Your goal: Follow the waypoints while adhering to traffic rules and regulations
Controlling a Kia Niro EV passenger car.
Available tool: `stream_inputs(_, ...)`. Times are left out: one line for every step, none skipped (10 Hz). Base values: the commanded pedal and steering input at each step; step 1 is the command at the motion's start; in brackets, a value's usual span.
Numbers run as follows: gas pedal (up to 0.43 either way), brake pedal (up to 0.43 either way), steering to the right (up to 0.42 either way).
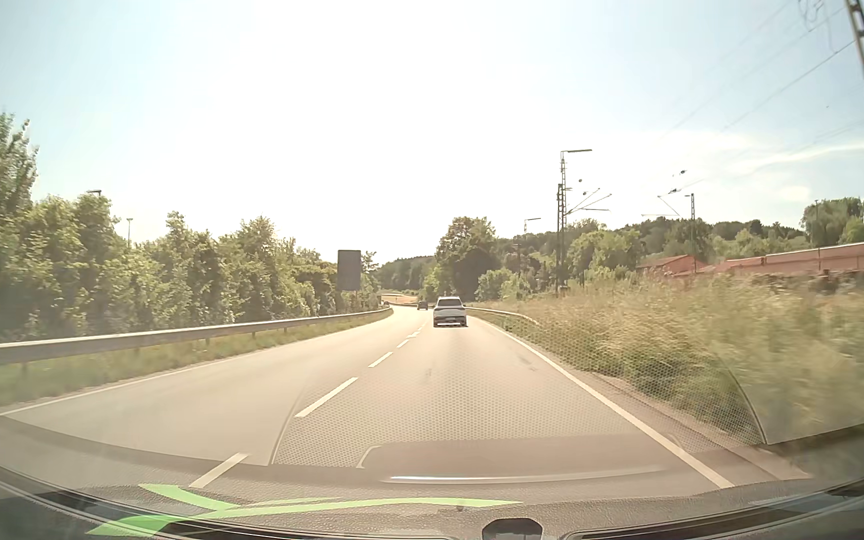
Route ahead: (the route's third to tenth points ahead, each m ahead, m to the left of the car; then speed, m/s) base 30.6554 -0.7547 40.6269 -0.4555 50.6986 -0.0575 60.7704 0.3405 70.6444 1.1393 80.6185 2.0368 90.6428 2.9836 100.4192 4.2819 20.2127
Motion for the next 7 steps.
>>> stream_inputs(0.138,0.0,-0.006)
stream_inputs(0.15,0.0,-0.006)
stream_inputs(0.15,0.0,-0.007)
stream_inputs(0.15,0.0,-0.007)
stream_inputs(0.15,0.0,-0.007)
stream_inputs(0.15,0.0,-0.007)
stream_inputs(0.157,0.0,-0.007)
